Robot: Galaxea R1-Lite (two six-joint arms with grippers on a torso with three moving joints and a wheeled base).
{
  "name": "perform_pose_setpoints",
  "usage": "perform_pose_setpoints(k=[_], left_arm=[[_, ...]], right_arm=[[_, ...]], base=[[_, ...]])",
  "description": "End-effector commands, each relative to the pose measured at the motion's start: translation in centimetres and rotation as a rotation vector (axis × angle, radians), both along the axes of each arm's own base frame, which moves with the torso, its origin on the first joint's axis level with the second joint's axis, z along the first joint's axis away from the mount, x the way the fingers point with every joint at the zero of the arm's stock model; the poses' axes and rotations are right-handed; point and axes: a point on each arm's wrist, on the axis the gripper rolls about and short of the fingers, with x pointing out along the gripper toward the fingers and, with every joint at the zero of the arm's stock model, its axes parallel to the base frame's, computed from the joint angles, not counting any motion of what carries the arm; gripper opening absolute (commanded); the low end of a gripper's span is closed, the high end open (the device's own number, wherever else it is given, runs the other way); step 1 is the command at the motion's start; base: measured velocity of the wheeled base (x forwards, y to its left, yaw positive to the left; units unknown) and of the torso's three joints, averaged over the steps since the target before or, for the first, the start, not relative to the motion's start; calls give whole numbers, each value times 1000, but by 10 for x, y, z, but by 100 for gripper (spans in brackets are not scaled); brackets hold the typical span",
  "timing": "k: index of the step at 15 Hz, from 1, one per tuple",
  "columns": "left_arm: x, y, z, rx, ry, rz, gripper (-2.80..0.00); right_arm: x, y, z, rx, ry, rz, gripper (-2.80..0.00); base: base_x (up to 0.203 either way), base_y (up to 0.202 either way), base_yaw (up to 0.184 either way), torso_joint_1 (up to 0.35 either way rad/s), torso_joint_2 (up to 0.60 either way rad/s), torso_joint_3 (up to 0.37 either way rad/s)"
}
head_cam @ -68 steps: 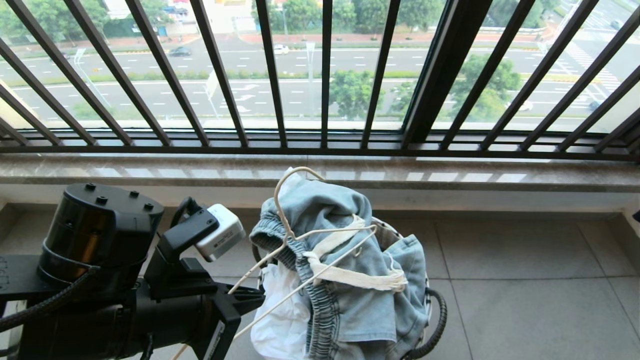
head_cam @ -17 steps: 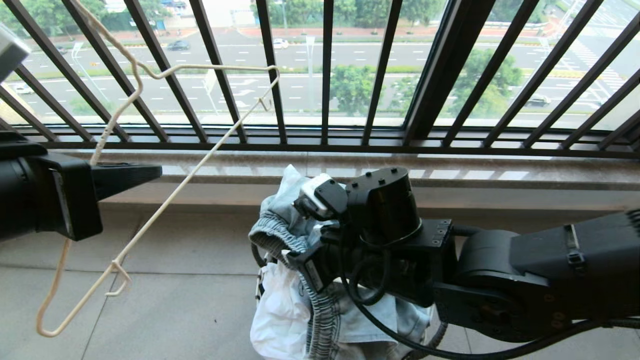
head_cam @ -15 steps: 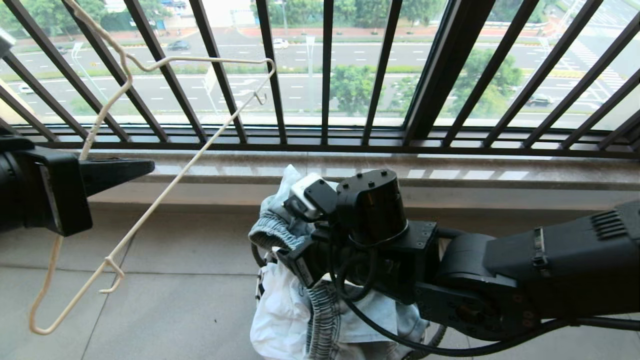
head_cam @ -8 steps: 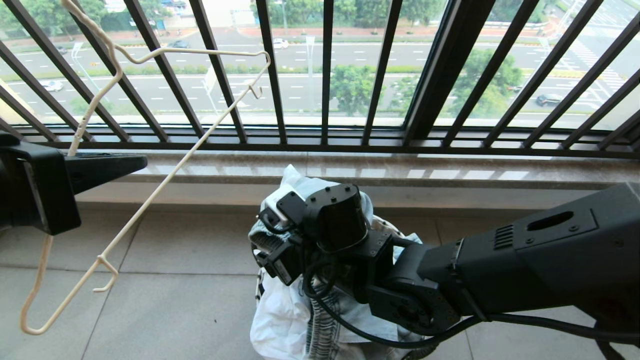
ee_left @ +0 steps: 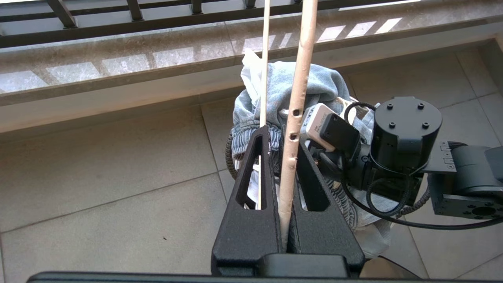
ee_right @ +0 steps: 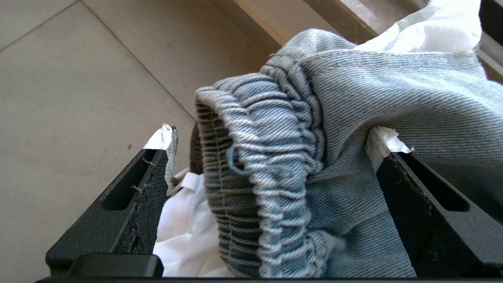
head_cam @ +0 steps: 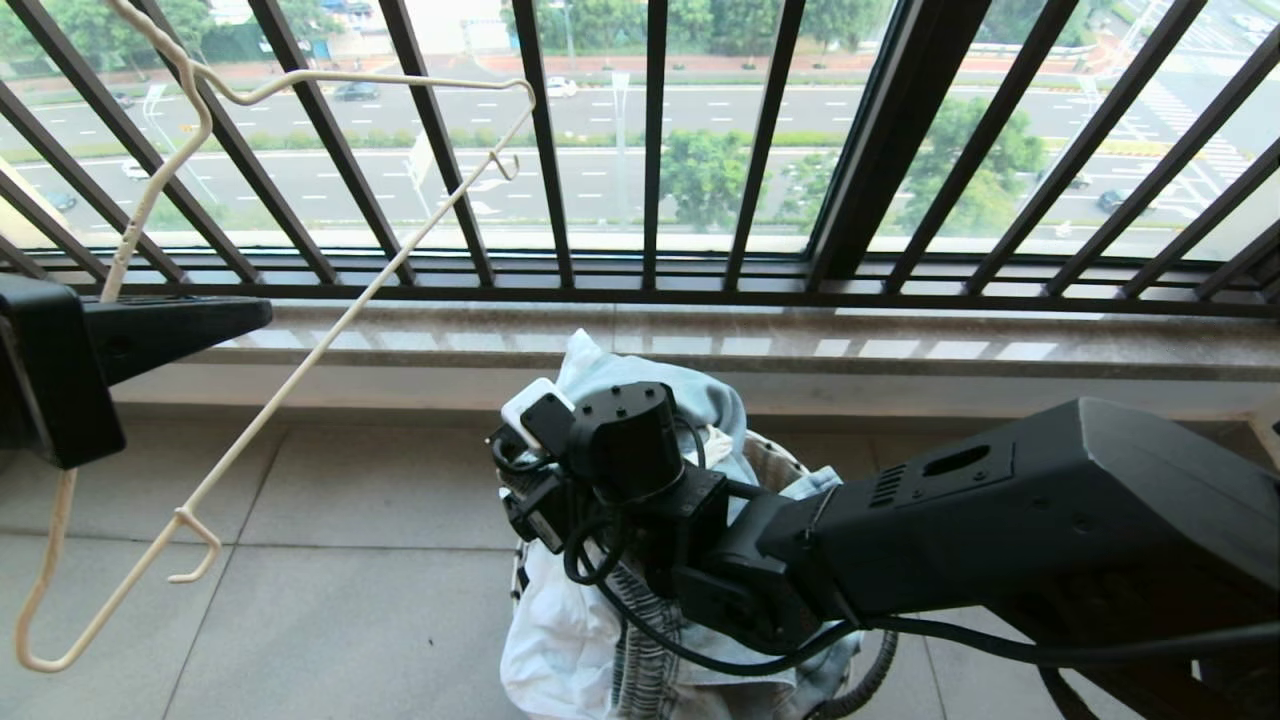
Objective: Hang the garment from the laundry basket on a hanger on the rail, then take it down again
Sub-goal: Pick up clothes from the basket
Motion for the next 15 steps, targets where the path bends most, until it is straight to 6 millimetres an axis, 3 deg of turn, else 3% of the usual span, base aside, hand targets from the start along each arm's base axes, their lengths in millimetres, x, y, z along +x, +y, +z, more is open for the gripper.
perform_pose_setpoints(k=[1, 5, 8, 10, 15], left_arm=[[-2, 1, 1, -4, -7, 0, -280], [-4, 2, 2, -6, -15, 0, -280], [-5, 3, 2, -7, -17, 0, -280], [-3, 2, 1, -1, -6, -1, -280], [0, 0, -10, 114, 207, 0, -280]], right_arm=[[11, 2, -7, -17, -16, -22, -280], [25, -2, -14, -44, -29, -66, -280], [30, -6, -7, -30, -42, -81, -280], [24, -13, 6, -19, -52, -91, -280], [-2, -40, 38, 5, -72, -110, -280]], base=[[0, 0, 0, 0, 0, 0], [0, 0, 0, 0, 0, 0], [0, 0, 0, 0, 0, 0], [0, 0, 0, 0, 0, 0], [0, 0, 0, 0, 0, 0]])
